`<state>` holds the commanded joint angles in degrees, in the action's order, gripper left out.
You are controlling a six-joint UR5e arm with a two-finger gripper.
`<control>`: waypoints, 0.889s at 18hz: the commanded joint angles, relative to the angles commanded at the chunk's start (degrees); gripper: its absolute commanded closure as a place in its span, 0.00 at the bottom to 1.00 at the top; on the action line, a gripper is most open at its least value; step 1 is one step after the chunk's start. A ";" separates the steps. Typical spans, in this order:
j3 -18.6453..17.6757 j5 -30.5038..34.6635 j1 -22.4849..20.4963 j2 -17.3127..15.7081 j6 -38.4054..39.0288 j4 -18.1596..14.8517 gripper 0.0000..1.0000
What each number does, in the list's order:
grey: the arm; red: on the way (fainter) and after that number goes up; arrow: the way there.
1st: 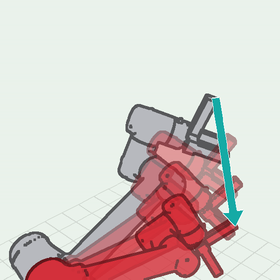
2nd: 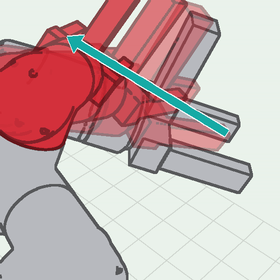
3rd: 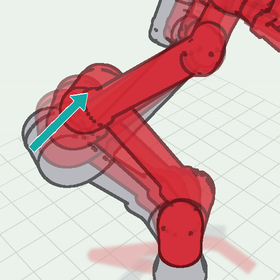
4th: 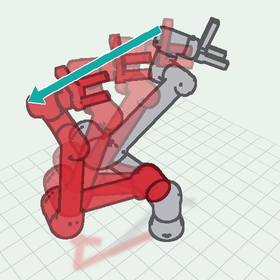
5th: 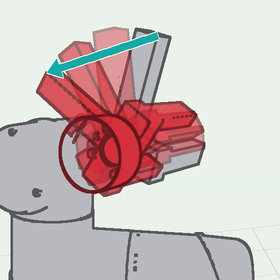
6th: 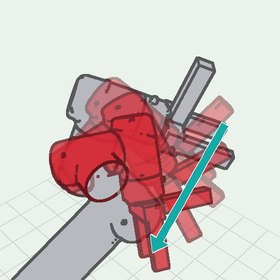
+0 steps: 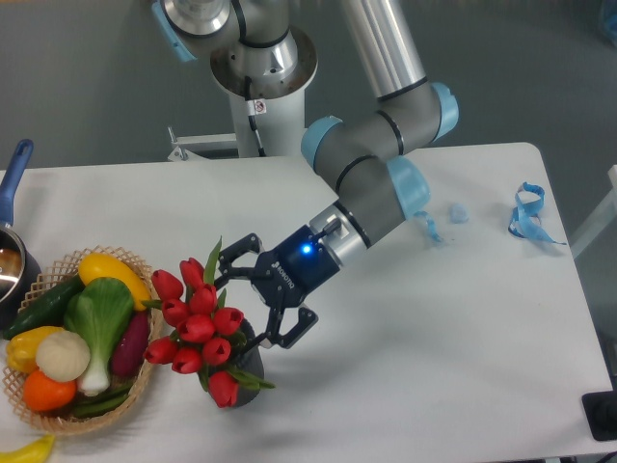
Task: Insert the flowers into the vase
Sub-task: 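Open the gripper to release the tulip stems in the vase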
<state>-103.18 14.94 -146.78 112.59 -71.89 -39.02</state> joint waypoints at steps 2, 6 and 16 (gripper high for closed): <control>-0.18 0.17 0.00 -0.17 0.09 0.00 0.00; -0.35 0.62 -0.79 -0.53 0.35 -0.09 0.00; -1.75 10.97 -0.97 -2.72 3.52 -0.09 0.00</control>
<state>-104.94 25.91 -147.75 109.86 -68.38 -39.11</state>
